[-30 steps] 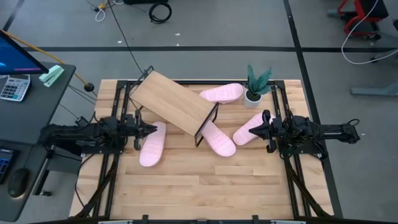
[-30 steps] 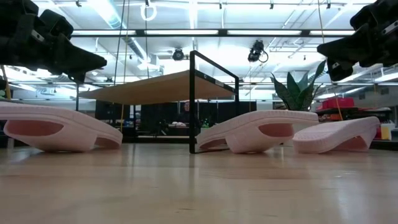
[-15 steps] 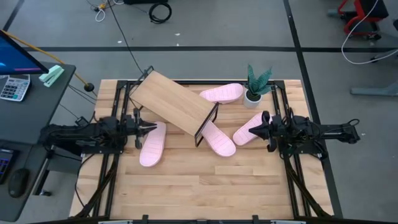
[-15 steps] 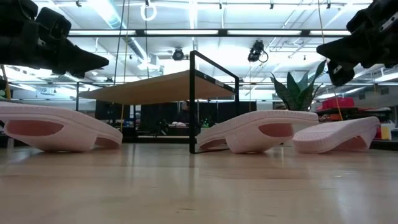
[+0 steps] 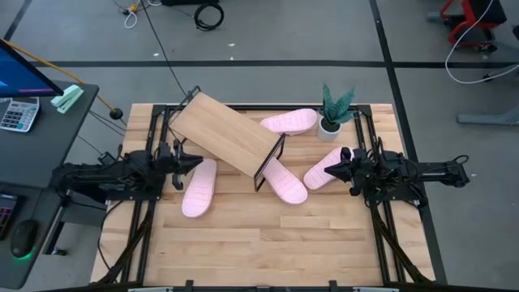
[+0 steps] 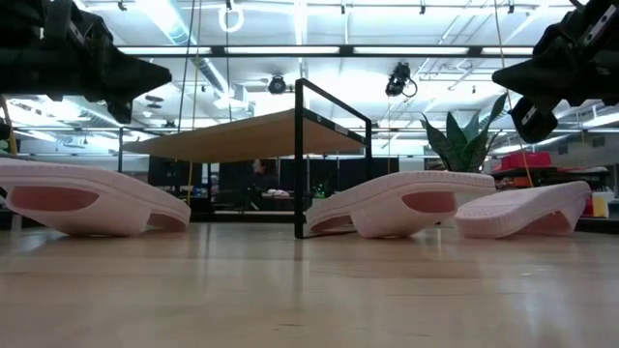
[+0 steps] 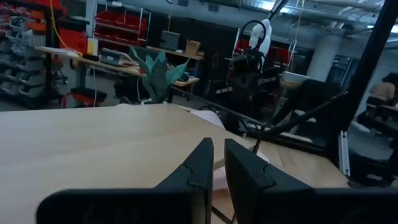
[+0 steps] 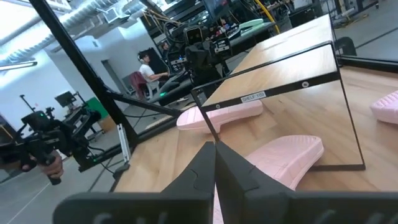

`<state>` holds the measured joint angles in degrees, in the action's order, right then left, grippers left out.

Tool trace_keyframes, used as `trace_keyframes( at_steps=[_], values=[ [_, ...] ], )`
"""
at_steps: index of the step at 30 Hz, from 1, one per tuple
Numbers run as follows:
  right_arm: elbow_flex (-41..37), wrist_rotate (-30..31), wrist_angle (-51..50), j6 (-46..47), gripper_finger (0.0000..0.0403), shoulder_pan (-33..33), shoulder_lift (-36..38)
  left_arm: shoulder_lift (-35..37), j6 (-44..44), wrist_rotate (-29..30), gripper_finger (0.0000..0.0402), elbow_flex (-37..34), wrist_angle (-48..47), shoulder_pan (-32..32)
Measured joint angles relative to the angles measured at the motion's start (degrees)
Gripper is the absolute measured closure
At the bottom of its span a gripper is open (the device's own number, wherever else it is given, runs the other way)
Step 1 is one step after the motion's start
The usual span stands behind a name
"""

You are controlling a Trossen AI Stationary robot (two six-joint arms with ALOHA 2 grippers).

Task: Pick and place slides into the shelf
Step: Put the pink slipper on the shelf

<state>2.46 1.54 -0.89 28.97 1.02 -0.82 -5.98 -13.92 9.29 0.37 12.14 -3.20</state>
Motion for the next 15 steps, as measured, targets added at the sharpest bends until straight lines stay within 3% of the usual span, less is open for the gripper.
trace_keyframes(
  at_steps=[7,15],
  values=[
    [2.52,0.38,-3.03,-0.16,0.0389,0.0,0.0,-0.57,-1.3,-0.49,0.0357,1.99,-1.5,0.23],
    [18.37,-2.01,-28.19,-2.95,0.0389,0.0,0.06,-10.97,-0.86,1.04,0.035,16.38,-9.02,0.2]
  ],
)
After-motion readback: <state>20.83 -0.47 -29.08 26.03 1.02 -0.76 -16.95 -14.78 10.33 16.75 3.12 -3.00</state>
